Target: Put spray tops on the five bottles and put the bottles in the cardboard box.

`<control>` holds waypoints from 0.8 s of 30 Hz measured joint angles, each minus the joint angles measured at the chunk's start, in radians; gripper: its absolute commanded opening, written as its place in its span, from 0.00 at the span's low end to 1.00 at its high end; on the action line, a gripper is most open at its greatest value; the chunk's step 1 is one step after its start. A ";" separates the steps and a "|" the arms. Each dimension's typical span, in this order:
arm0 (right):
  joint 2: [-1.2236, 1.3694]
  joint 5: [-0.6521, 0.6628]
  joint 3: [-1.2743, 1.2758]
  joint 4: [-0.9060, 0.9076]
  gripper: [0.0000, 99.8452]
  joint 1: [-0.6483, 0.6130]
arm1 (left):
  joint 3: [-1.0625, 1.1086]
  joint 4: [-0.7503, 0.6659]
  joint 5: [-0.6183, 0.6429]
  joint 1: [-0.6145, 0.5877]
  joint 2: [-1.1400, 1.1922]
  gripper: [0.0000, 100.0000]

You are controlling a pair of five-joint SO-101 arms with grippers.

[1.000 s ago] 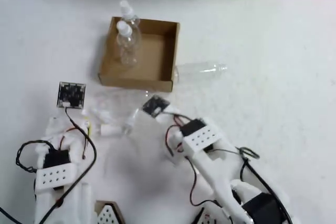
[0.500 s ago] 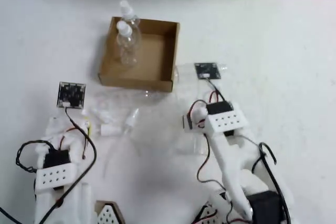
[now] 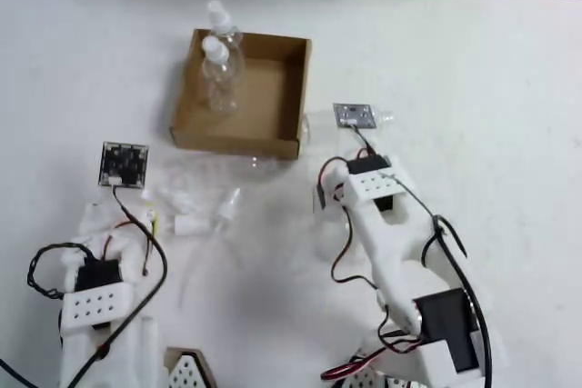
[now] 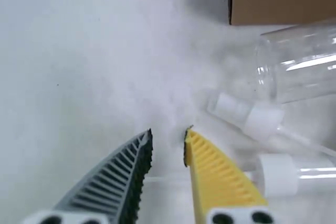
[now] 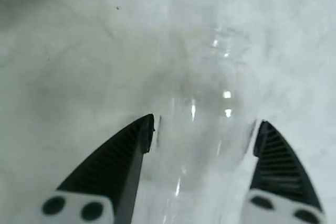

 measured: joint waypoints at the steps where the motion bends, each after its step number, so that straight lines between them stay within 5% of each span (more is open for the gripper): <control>1: -0.006 0.000 0.000 0.011 0.39 -0.008 | 0.000 0.000 0.000 0.000 0.000 0.11; 4: -0.049 0.000 -0.006 0.075 0.47 -0.044 | 0.000 0.000 0.000 0.000 0.000 0.11; 11: -0.195 0.026 -0.100 0.295 0.46 -0.086 | 0.000 0.000 0.000 0.000 0.000 0.11; 21: -0.405 0.281 0.017 0.358 0.08 0.281 | 0.000 0.000 0.000 0.000 0.000 0.11; 24: -0.434 0.365 0.146 0.258 0.05 0.377 | -0.003 0.002 0.000 0.000 0.000 0.11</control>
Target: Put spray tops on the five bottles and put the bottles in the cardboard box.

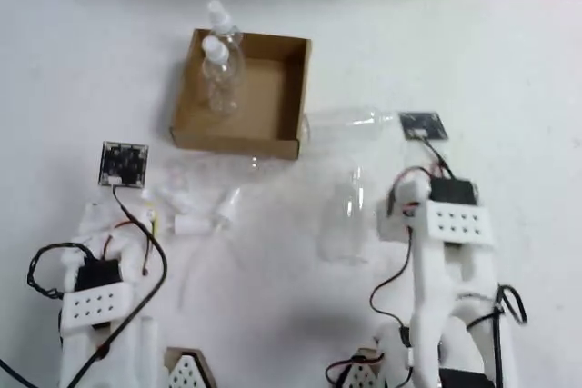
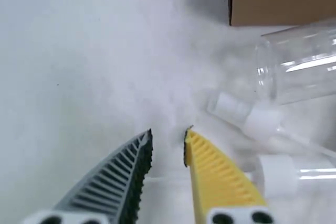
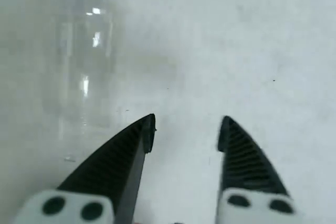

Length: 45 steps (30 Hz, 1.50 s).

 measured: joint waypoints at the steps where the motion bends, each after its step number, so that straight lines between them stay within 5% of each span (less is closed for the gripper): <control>1: -0.005 0.021 0.038 -0.037 0.06 0.037 | -0.008 0.012 0.000 0.000 0.000 0.11; 6: -0.006 0.101 0.124 -0.101 0.07 0.235 | -0.140 0.183 0.052 0.077 0.000 0.11; 13: -0.008 0.140 0.212 -0.186 0.07 0.353 | -0.410 0.483 0.095 0.361 0.000 0.11; 19: -0.008 0.106 0.227 -0.302 0.07 0.459 | -0.497 0.494 0.281 0.658 0.000 0.11; 26: -0.008 0.097 0.227 -0.305 0.07 0.476 | -0.493 0.304 0.397 0.997 0.008 0.11; 33: -0.008 0.092 0.227 -0.308 0.07 0.473 | -0.552 0.195 0.419 1.040 0.282 0.14; 38: -0.008 0.092 0.227 -0.308 0.07 0.473 | -0.750 0.189 0.549 1.040 0.594 0.25; 45: -0.009 0.092 0.244 -0.308 0.07 0.442 | -0.950 0.227 0.756 1.051 0.899 0.27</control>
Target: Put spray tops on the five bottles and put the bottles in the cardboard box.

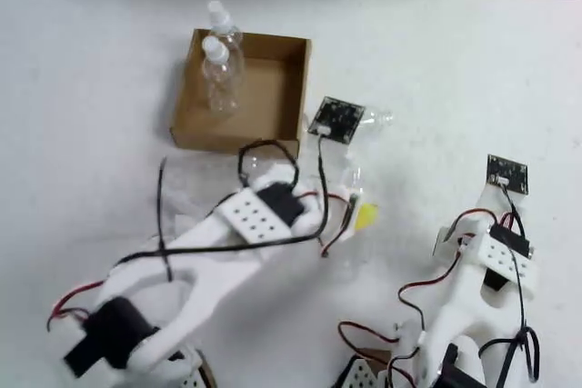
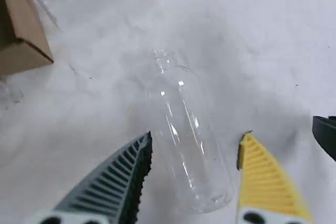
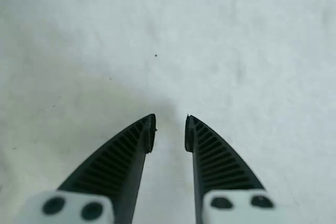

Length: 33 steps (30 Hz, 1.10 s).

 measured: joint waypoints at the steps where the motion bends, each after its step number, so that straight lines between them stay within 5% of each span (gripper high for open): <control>1: 0.000 0.000 0.000 0.000 0.07 0.000 | -0.017 0.012 0.021 0.000 0.018 0.27; 8: 0.000 0.000 0.000 0.000 0.07 -0.029 | -0.144 0.035 0.055 -0.015 0.167 0.27; 15: 0.000 0.000 0.000 0.000 0.07 -0.028 | -0.341 0.183 0.055 -0.063 0.345 0.39; 29: 0.000 0.000 0.000 0.000 0.07 -0.026 | -0.628 0.364 0.064 -0.063 0.644 0.39; 33: 0.000 0.000 0.000 0.000 0.07 -0.026 | -0.701 0.405 0.064 -0.063 0.712 0.29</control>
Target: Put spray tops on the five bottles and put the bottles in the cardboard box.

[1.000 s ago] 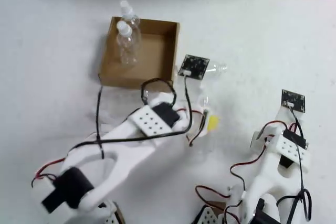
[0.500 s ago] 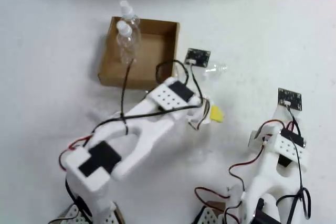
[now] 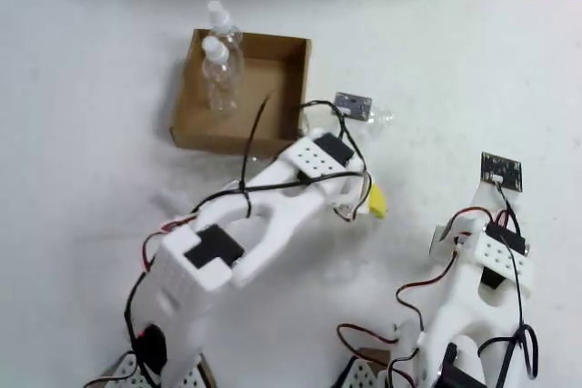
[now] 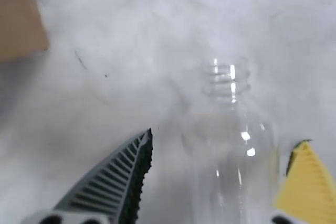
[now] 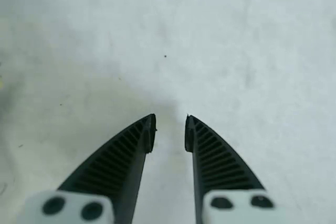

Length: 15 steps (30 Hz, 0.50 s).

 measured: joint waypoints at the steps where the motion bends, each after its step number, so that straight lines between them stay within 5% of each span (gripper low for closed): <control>1: 0.000 0.000 0.000 0.000 0.07 0.000 | -0.015 0.005 0.000 0.000 0.015 0.25; 5: 0.000 0.000 0.000 0.000 0.07 0.000 | -0.063 0.011 0.002 0.000 0.058 0.01; 15: 0.000 0.000 0.000 0.000 0.07 -0.005 | -0.077 0.052 -0.037 0.002 0.064 0.02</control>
